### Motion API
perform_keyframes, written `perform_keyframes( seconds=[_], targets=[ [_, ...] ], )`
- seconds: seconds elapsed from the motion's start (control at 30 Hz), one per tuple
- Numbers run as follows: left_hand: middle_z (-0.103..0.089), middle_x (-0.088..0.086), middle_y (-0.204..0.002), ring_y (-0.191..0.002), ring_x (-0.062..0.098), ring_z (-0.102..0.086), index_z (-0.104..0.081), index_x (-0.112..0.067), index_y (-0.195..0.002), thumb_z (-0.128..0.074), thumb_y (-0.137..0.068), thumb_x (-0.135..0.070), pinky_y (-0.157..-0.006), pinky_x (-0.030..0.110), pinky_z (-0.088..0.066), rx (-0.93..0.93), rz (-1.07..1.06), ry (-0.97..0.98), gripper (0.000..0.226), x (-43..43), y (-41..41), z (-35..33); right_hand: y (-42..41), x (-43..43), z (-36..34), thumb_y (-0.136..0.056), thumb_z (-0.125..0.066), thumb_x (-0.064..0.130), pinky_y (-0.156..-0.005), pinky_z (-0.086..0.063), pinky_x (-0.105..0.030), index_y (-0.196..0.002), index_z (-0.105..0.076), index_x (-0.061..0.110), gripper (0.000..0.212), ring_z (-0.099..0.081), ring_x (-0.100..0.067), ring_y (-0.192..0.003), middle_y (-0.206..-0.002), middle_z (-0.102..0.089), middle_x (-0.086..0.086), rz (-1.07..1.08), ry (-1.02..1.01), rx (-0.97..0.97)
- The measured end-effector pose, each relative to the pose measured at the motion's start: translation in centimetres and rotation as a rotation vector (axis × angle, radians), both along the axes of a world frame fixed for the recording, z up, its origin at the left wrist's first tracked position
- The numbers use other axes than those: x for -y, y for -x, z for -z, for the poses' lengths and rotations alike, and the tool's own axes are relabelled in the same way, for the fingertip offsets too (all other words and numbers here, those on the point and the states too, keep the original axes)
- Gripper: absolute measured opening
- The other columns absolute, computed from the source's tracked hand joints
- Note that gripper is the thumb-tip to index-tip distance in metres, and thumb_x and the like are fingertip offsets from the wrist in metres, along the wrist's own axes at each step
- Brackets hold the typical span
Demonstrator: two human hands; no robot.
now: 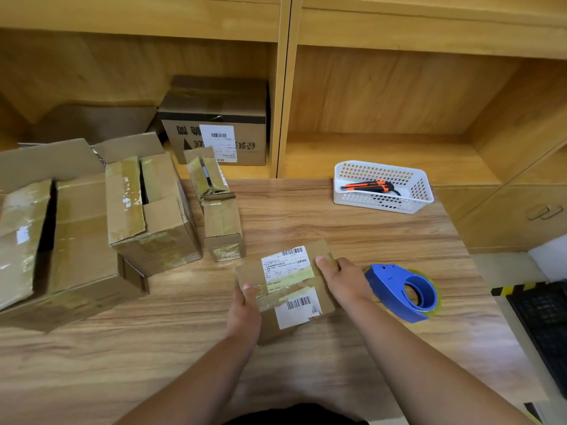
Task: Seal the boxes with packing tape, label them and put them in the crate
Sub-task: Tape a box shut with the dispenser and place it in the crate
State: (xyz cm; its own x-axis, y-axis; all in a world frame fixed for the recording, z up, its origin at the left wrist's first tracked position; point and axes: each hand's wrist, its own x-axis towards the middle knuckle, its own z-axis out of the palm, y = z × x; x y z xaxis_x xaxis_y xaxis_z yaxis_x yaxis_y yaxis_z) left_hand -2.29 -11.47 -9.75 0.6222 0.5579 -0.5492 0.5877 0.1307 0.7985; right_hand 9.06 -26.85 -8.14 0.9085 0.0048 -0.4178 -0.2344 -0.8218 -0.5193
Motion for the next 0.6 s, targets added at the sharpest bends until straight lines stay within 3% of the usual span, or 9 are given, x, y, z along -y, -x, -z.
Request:
perform_keyframes(
  seconds=[0.07, 0.27, 0.43, 0.53, 0.6],
  targets=[
    [-0.042, 0.010, -0.143, -0.130, 0.031, -0.039, -0.017, -0.024, -0.150, -0.025, -0.102, -0.033, -0.104, 0.033, -0.030, 0.007, 0.011, -0.015, 0.049, 0.0, 0.0, -0.2, 0.0, -0.5, 0.1, -0.080, -0.043, 0.073, -0.084, -0.047, -0.039, -0.121, -0.050, 0.018, 0.069, -0.057, -0.028, -0.109, -0.114, -0.063, -0.004, -0.026, 0.071, -0.051],
    [-0.036, 0.012, -0.147, -0.132, 0.032, -0.036, -0.014, -0.025, -0.150, -0.025, -0.102, -0.032, -0.104, 0.033, -0.029, 0.002, 0.002, 0.021, 0.049, 0.3, 0.0, -0.7, 0.2, -0.4, 0.4, -0.089, -0.032, 0.067, -0.082, -0.048, -0.040, -0.126, -0.052, 0.019, 0.063, -0.057, -0.029, -0.108, -0.117, -0.063, -0.007, -0.034, 0.129, 0.005],
    [-0.037, 0.009, -0.147, -0.129, 0.034, -0.040, -0.015, -0.037, -0.148, -0.027, -0.097, -0.048, -0.109, 0.044, -0.032, -0.041, -0.043, 0.135, 0.054, -0.2, -0.1, 0.1, 0.0, 0.0, 0.2, -0.096, -0.025, 0.058, -0.084, -0.047, -0.041, -0.092, -0.060, 0.019, 0.053, -0.058, -0.027, -0.092, -0.095, -0.064, -0.005, 0.047, 0.004, -0.020],
    [-0.041, 0.005, -0.144, -0.126, 0.034, -0.044, -0.018, -0.039, -0.146, -0.029, -0.091, -0.057, -0.104, 0.050, -0.039, -0.053, -0.027, 0.257, 0.058, -0.5, -0.1, 0.7, -0.1, 0.4, 0.0, -0.098, -0.024, 0.053, -0.079, -0.043, -0.035, -0.096, -0.062, 0.014, 0.054, -0.054, -0.024, -0.087, -0.090, -0.059, -0.004, 0.117, -0.055, -0.063],
    [-0.037, 0.001, -0.147, -0.132, 0.032, -0.038, -0.017, -0.044, -0.144, -0.028, -0.088, -0.059, -0.107, 0.053, -0.034, -0.070, -0.040, 0.316, 0.059, -0.7, -0.1, 1.6, -0.3, 0.6, 0.2, -0.098, -0.026, 0.053, -0.077, -0.043, -0.034, -0.092, -0.061, 0.011, 0.055, -0.055, -0.026, -0.086, -0.091, -0.061, -0.006, 0.201, -0.112, -0.088]
  ],
)
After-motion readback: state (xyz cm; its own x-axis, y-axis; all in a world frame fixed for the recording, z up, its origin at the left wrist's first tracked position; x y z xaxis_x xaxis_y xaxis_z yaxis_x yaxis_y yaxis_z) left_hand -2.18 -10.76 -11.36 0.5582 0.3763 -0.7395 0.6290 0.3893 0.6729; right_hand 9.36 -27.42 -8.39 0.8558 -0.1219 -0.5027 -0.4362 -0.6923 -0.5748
